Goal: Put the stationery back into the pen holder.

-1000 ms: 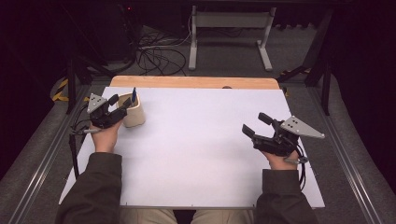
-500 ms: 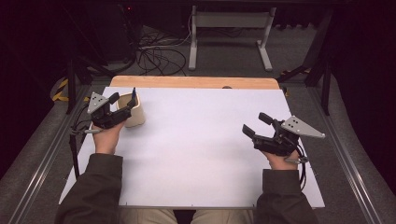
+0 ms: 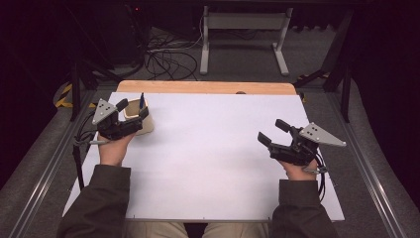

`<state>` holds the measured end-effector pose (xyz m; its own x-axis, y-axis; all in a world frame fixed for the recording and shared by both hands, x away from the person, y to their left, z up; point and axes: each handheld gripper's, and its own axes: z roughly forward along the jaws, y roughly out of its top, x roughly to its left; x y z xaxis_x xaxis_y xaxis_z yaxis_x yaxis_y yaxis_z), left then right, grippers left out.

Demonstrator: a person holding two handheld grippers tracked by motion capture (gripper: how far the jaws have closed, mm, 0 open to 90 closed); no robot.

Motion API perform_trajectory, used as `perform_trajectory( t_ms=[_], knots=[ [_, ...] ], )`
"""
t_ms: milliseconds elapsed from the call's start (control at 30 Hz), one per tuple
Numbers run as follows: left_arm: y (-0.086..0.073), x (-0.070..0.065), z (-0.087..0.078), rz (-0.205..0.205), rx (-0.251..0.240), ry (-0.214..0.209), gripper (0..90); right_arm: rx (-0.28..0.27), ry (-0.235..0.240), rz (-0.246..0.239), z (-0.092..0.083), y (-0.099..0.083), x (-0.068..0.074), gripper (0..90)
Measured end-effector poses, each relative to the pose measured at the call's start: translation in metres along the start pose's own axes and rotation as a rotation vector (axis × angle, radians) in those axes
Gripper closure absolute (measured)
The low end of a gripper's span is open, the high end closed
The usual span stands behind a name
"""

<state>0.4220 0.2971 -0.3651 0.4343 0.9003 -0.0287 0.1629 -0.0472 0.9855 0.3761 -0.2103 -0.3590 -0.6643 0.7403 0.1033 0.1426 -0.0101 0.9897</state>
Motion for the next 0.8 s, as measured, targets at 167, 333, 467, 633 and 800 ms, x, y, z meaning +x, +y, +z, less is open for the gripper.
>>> perform_trajectory(
  t_ms=[167, 333, 467, 633, 800],
  knots=[
    [0.003, -0.007, -0.005, 0.011, -0.002, -0.023, 15.2, 0.000, 0.002, 0.002, -0.001, 0.000, -0.001, 17.1],
    [0.006, -0.013, -0.011, 0.020, -0.006, -0.042, 13.8, 0.000, -0.001, 0.004, -0.001, 0.000, -0.001, 16.8],
    [0.008, -0.018, -0.015, 0.025, -0.010, -0.056, 12.9, -0.002, 0.000, 0.002, -0.002, 0.001, -0.001, 16.5],
    [0.011, -0.023, -0.022, 0.023, -0.021, -0.077, 12.1, -0.004, 0.003, 0.004, -0.003, 0.001, -0.002, 15.9],
    [0.013, -0.029, -0.028, 0.030, -0.029, -0.097, 11.4, -0.007, 0.006, 0.006, -0.004, 0.002, -0.003, 15.0]
  ],
)
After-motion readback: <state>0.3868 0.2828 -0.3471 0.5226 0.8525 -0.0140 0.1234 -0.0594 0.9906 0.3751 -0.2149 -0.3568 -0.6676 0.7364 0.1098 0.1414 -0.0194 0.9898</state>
